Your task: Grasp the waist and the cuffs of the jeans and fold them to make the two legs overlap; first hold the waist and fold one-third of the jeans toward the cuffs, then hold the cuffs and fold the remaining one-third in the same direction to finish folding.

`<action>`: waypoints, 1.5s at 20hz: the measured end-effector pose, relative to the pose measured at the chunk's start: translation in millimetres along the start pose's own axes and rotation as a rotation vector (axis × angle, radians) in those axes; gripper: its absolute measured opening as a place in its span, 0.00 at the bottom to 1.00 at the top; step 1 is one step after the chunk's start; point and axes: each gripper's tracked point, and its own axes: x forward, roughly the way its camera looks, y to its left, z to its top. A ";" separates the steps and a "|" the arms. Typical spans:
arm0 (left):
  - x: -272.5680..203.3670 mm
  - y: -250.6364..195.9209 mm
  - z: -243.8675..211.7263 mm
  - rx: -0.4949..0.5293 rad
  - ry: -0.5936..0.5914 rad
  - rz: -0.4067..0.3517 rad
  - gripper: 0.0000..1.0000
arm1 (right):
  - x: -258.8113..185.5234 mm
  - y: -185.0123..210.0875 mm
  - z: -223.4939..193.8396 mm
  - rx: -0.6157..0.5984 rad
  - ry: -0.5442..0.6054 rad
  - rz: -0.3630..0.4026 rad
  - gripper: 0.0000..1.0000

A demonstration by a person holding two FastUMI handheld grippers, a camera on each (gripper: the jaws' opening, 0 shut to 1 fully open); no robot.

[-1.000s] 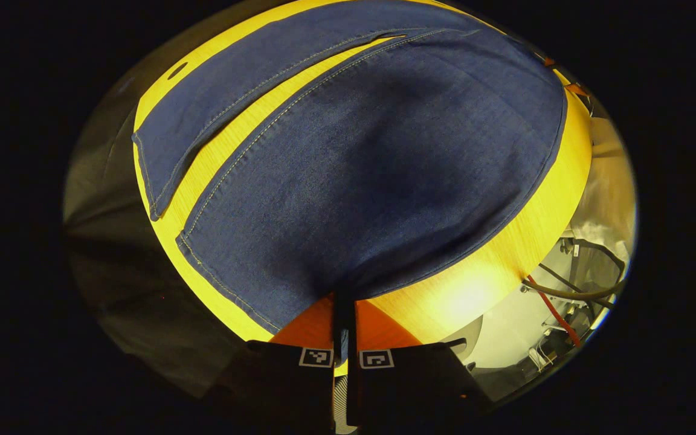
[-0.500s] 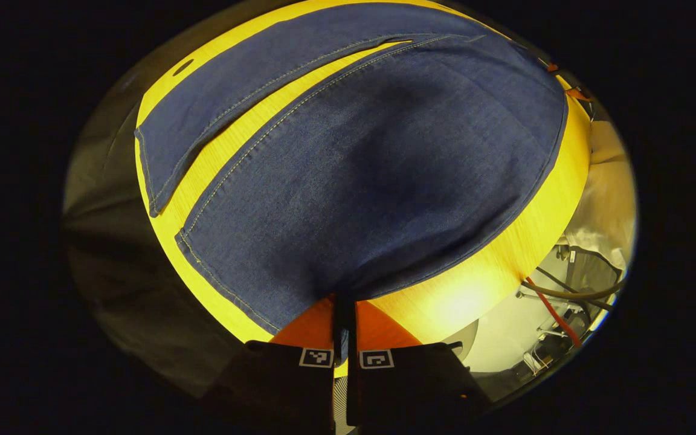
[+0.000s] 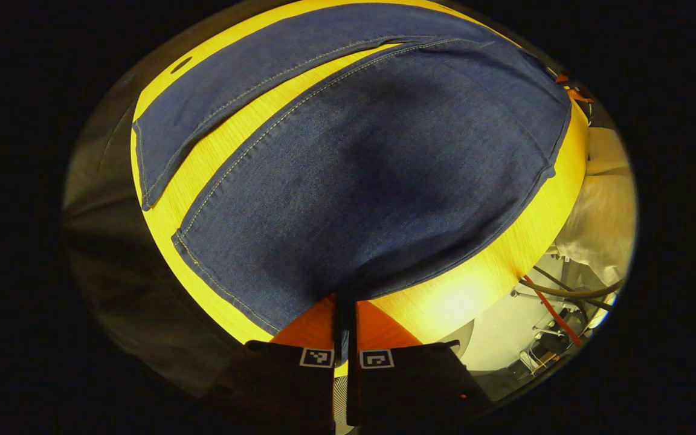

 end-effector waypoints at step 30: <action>-31.7 -8.2 41.2 -0.753 -0.531 -0.127 0.00 | -85.7 -32.7 43.8 0.869 -0.411 -0.311 0.02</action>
